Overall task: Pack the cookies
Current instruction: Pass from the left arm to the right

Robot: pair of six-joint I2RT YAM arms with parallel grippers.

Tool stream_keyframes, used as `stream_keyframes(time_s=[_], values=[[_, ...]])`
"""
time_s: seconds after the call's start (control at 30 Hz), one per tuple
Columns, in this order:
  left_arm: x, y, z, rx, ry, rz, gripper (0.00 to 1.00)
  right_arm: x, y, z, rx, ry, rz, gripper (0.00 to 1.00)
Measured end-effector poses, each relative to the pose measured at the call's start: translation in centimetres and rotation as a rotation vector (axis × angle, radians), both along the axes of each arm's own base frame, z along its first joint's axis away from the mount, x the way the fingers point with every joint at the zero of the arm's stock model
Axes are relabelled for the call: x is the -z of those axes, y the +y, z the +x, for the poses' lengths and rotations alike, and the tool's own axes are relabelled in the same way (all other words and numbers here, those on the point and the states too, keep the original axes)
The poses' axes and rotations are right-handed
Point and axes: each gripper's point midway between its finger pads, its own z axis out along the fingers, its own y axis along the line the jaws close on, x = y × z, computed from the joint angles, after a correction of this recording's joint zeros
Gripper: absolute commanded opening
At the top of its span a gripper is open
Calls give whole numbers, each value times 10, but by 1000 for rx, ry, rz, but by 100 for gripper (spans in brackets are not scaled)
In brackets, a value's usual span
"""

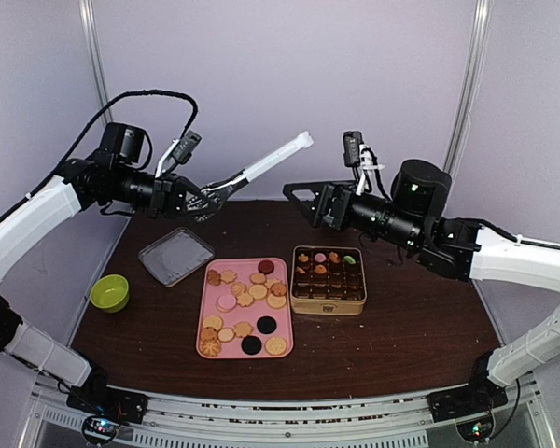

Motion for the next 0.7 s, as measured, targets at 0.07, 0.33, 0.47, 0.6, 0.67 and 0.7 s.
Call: stream_keyframes(time_s=[0.07, 0.33, 0.47, 0.6, 0.67, 0.7], values=[[-7, -2, -3, 17, 33, -31, 0, -4, 6, 1, -27, -2, 42, 98], [-7, -5, -11, 68, 115, -81, 0, -31, 31, 5, -174, -28, 212, 88], [-6, -6, -12, 74, 126, -87, 0, -33, 47, 9, -241, -9, 240, 83], [-8, -5, -14, 85, 119, -96, 0, -33, 52, 7, -288, 10, 266, 81], [-10, -5, -16, 88, 115, -99, 0, -36, 52, 6, -305, 18, 283, 79], [-11, -5, -17, 90, 113, -101, 0, -37, 52, 6, -309, 18, 289, 78]])
